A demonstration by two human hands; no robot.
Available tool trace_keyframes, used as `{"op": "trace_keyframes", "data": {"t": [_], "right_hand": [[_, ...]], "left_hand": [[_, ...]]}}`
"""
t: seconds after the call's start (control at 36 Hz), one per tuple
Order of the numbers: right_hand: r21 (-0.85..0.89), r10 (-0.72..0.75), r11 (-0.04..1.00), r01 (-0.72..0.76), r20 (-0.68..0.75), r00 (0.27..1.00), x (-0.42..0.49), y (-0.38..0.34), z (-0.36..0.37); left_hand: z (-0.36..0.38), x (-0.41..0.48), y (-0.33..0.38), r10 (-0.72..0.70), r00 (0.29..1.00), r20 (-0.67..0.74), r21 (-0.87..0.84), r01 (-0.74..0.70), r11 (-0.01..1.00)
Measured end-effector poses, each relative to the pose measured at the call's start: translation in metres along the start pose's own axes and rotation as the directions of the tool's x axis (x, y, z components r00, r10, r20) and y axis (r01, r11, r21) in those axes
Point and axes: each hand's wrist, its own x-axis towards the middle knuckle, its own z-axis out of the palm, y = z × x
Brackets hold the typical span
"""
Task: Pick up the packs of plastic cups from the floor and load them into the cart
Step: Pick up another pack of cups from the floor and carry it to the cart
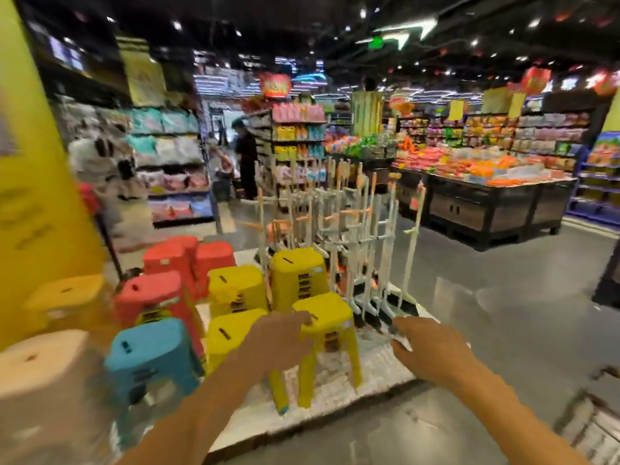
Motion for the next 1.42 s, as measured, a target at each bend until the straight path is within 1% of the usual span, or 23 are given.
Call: {"op": "trace_keyframes", "data": {"t": [0.11,0.17,0.25,0.33,0.39,0.44,0.5,0.58,0.69,0.83,0.89,1.0,1.08,1.25,1.33,1.42], "right_hand": [[0.040,-0.173,0.984,0.173,-0.005,0.985,0.036,-0.095,0.014],[0.029,-0.272,0.962,0.272,-0.023,0.962,0.050,-0.150,0.023],[0.064,-0.381,0.922,0.381,-0.017,0.925,0.061,-0.233,0.042],[0.041,-0.486,0.872,0.487,-0.033,0.873,0.067,-0.311,0.057],[0.072,-0.537,0.841,0.536,-0.010,0.843,0.068,-0.362,0.064],[0.114,-0.590,0.804,0.584,0.025,0.807,0.065,-0.409,0.072],[0.136,-0.646,0.760,0.636,0.052,0.761,0.061,-0.453,0.080],[0.158,-0.727,0.686,0.711,0.111,0.677,0.051,-0.521,0.094],[0.202,-0.844,0.536,0.820,0.163,0.511,0.034,-0.605,0.116],[0.264,-0.928,0.365,0.893,0.179,0.326,0.014,-0.690,0.132],[0.290,-0.943,0.320,0.902,0.186,0.275,0.006,-0.719,0.139],[0.305,-0.965,0.241,0.921,0.178,0.194,-0.004,-0.771,0.156],[0.325,-0.977,0.178,0.929,0.168,0.129,-0.004,-0.804,0.170],[0.348,-0.971,0.179,0.920,0.213,0.108,0.014,-0.853,0.201],[0.370,-0.966,0.191,0.909,0.235,0.107,0.028,-0.871,0.218],[0.373,-0.959,0.206,0.905,0.262,0.110,0.041,-0.888,0.239]], "left_hand": [[-0.027,-0.055,-0.084,-0.128,0.990,-0.052,0.021,0.129,0.991],[-0.036,-0.084,-0.133,-0.205,0.977,-0.066,0.019,0.207,0.978],[-0.049,-0.132,-0.198,-0.318,0.945,-0.072,0.016,0.320,0.947],[-0.062,-0.181,-0.255,-0.405,0.909,-0.098,0.001,0.407,0.913],[-0.071,-0.218,-0.288,-0.462,0.880,-0.108,-0.003,0.464,0.886],[-0.076,-0.257,-0.317,-0.531,0.836,-0.136,-0.027,0.533,0.846],[-0.080,-0.298,-0.338,-0.582,0.799,-0.152,-0.068,0.579,0.812],[-0.079,-0.360,-0.365,-0.637,0.755,-0.156,-0.083,0.632,0.770],[-0.069,-0.437,-0.402,-0.777,0.612,-0.146,-0.114,0.770,0.628],[-0.067,-0.513,-0.429,-0.893,0.417,-0.171,-0.223,0.866,0.447],[-0.065,-0.537,-0.435,-0.932,0.326,-0.158,-0.255,0.898,0.358],[-0.059,-0.576,-0.458,-0.974,0.190,-0.127,-0.255,0.942,0.217],[-0.060,-0.590,-0.475,-0.984,0.137,-0.113,-0.244,0.956,0.162],[-0.057,-0.592,-0.516,-0.988,0.085,-0.131,-0.216,0.970,0.112],[-0.052,-0.585,-0.540,-0.987,0.082,-0.138,-0.208,0.972,0.110],[-0.044,-0.577,-0.564,-0.991,0.078,-0.106,-0.236,0.966,0.102]]}}
